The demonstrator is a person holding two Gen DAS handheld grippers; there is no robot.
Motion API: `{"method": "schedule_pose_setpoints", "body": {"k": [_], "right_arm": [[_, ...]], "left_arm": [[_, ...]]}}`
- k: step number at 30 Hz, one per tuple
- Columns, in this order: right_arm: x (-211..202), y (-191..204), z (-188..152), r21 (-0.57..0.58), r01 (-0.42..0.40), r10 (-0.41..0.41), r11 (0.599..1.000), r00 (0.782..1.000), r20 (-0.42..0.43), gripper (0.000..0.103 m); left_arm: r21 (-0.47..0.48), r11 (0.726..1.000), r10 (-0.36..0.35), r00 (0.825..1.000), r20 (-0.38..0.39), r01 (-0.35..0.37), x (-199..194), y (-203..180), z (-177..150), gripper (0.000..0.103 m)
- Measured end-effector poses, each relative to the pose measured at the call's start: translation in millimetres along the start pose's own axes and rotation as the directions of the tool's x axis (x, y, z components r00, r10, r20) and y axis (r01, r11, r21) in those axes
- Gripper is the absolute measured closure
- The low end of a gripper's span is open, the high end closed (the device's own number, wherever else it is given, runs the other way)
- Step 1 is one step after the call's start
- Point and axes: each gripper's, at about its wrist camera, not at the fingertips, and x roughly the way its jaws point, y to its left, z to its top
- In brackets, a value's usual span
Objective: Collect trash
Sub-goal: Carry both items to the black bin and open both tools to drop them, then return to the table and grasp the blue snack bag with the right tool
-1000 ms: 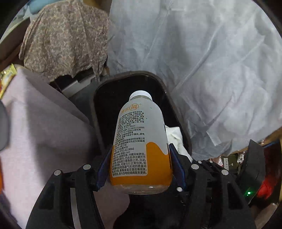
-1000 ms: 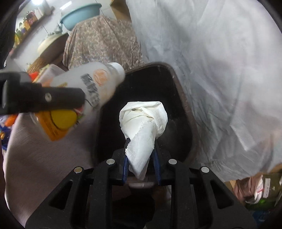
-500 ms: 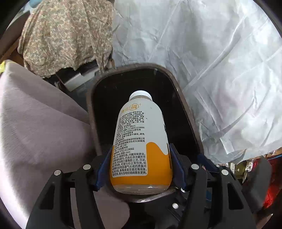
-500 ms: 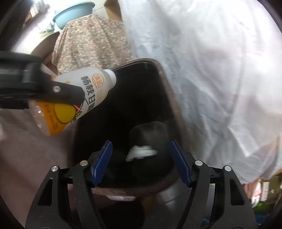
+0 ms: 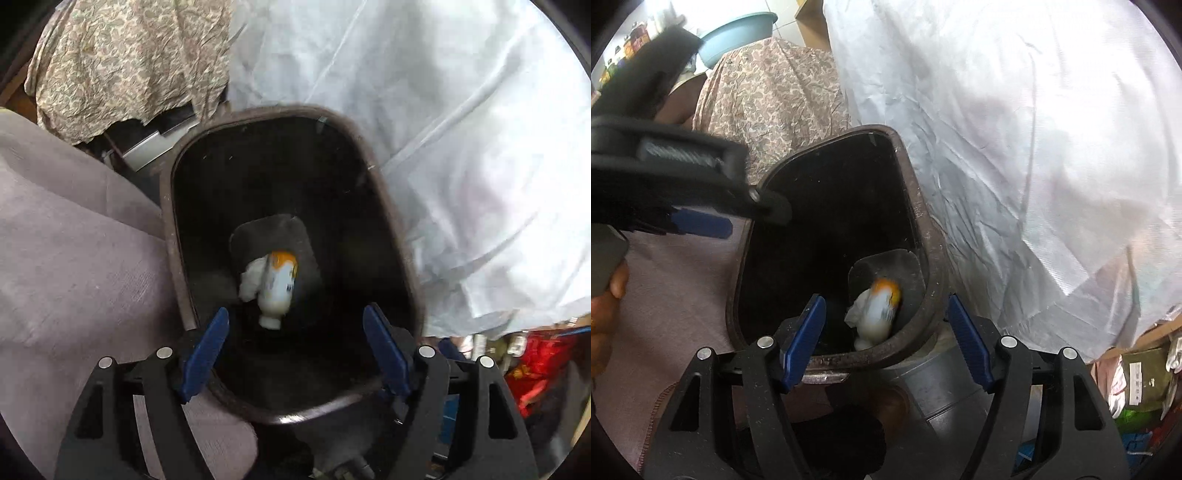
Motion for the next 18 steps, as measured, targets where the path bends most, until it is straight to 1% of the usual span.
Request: {"method": "schedule_pose_setpoints", "body": {"k": [2, 5, 7, 9, 11, 13, 15, 16, 18], "right_arm": [[-8, -1, 1, 0.014, 0.0, 0.0, 1.0, 1.0, 0.011, 0.034], [-24, 1, 3, 0.036, -0.007, 0.006, 0.999, 0.999, 0.033, 0.034], [-40, 7, 4, 0.041, -0.02, 0.017, 0.999, 0.998, 0.056, 0.034], [-56, 18, 6, 0.037, -0.055, 0.052, 0.998, 0.996, 0.078, 0.031], [-73, 36, 7, 0.018, -0.103, 0.1, 0.995, 0.99, 0.101, 0.03], [-87, 57, 9, -0.022, -0.15, 0.152, 0.988, 0.982, 0.114, 0.029], [-101, 85, 8, -0.086, -0.214, 0.223, 0.973, 0.968, 0.114, 0.028], [-108, 102, 8, -0.125, -0.25, 0.263, 0.96, 0.959, 0.106, 0.028], [-118, 130, 6, -0.185, -0.307, 0.326, 0.934, 0.941, 0.085, 0.026]], "left_arm": [[0.011, 1.0, -0.01, 0.999, 0.045, 0.009, -21, -1, -4, 0.027], [0.05, 0.998, -0.03, 0.99, 0.137, 0.024, -63, -2, -18, 0.022], [0.079, 0.996, -0.047, 0.977, 0.206, 0.031, -98, 1, -37, 0.018], [0.096, 0.995, -0.053, 0.961, 0.271, 0.028, -128, 9, -57, 0.012], [0.097, 0.995, -0.063, 0.944, 0.323, 0.033, -156, 26, -79, 0.008], [0.062, 0.997, -0.065, 0.93, 0.362, 0.046, -180, 51, -104, 0.007], [0.014, 0.999, -0.045, 0.921, 0.386, 0.043, -195, 75, -126, 0.006], [-0.014, 0.999, -0.032, 0.918, 0.395, 0.041, -202, 89, -137, 0.006], [-0.087, 0.996, 0.025, 0.906, 0.422, 0.013, -216, 123, -166, 0.006]]}}
